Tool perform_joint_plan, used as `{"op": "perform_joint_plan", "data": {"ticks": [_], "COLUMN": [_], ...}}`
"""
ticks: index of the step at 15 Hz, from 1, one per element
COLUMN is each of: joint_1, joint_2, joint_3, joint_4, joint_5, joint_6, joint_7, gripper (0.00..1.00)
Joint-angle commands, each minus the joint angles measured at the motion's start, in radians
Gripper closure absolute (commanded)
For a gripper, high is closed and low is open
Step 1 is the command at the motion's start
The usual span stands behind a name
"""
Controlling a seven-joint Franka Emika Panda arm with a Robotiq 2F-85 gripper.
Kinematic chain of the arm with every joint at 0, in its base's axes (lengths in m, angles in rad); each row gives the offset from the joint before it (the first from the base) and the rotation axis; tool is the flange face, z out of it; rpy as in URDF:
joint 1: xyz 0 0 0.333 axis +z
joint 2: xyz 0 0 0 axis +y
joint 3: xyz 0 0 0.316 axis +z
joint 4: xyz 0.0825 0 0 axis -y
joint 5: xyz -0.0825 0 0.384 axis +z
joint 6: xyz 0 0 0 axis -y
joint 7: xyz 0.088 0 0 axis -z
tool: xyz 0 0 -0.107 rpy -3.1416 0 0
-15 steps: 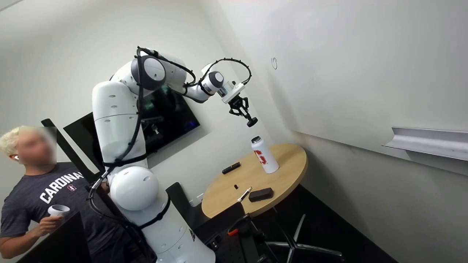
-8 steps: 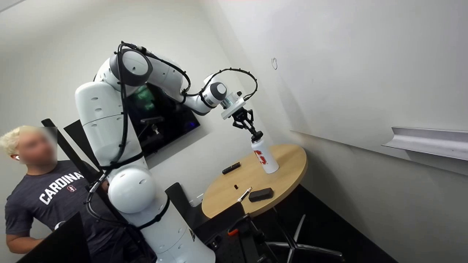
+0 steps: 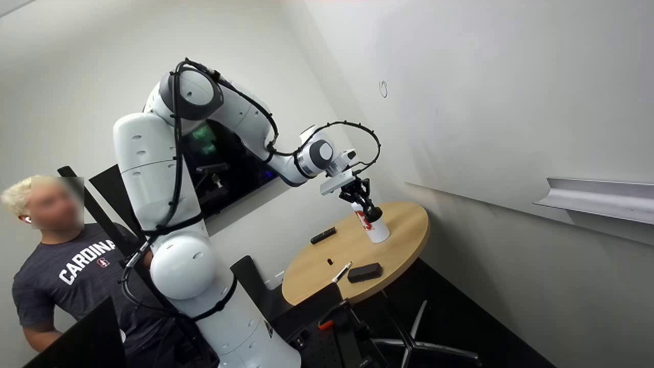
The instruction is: Take the lid off of the white bottle and put it on the table
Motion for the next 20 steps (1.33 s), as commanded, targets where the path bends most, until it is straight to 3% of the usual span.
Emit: {"op": "perform_joint_plan", "data": {"ticks": [1,11,20], "joint_1": [0.001,0.046,0.144], "joint_2": [0.078,0.28,0.381], "joint_3": [-0.038,-0.098,-0.206], "joint_4": [0.001,0.083,0.167], "joint_5": [-0.015,0.001,-0.019], "joint_6": [0.079,0.158,0.168], "joint_7": [0.067,0.108,0.174], "gripper": [0.9,0.89,0.89]}}
